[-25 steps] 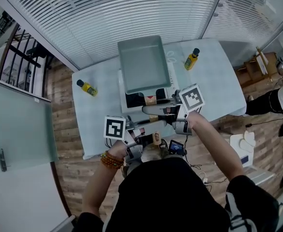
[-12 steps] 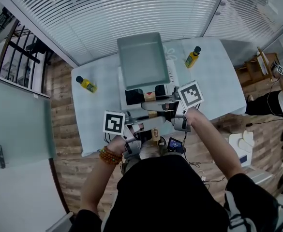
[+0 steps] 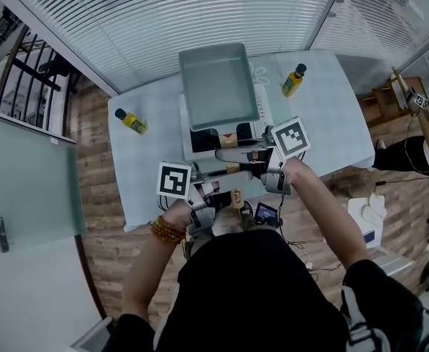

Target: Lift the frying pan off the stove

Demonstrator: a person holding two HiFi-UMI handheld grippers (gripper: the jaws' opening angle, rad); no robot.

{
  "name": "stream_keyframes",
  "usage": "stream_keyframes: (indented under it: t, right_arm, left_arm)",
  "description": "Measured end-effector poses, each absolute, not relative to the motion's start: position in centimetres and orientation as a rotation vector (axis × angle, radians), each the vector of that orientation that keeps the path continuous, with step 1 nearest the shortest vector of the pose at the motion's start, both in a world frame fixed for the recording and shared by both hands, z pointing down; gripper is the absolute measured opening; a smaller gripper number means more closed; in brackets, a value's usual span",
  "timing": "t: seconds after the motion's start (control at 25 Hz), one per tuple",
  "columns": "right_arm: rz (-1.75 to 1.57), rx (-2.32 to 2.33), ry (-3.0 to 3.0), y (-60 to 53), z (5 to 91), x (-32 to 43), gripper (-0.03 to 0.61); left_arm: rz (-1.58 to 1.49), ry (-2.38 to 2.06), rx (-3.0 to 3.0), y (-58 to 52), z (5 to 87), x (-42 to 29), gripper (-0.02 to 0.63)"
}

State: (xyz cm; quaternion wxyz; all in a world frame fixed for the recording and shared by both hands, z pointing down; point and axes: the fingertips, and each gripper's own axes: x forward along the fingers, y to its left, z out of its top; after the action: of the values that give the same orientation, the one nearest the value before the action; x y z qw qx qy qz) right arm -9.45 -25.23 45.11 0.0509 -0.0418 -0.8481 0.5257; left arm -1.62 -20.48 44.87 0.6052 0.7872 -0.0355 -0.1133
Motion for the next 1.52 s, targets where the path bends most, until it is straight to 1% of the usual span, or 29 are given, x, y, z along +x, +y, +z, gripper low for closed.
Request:
stream_keyframes:
  t: [0.2,0.64,1.52]
  right_arm:
    - [1.587,-0.095,-2.577,-24.5,45.1,-11.7,0.190]
    - [1.605,0.008,-2.584,-24.2,45.1,-13.2,0.189]
    - [1.567,0.040,-2.635,-24.1,44.2,-13.0,0.187]
  left_arm:
    - [-0.258,-0.060,1.824,-19.7,44.8,-3.9,0.089]
    - [-0.224,0.006,1.813,-18.9,44.6,-5.5,0.087]
    - [-0.182,0.047,1.851,-18.5,44.2,-5.3,0.086]
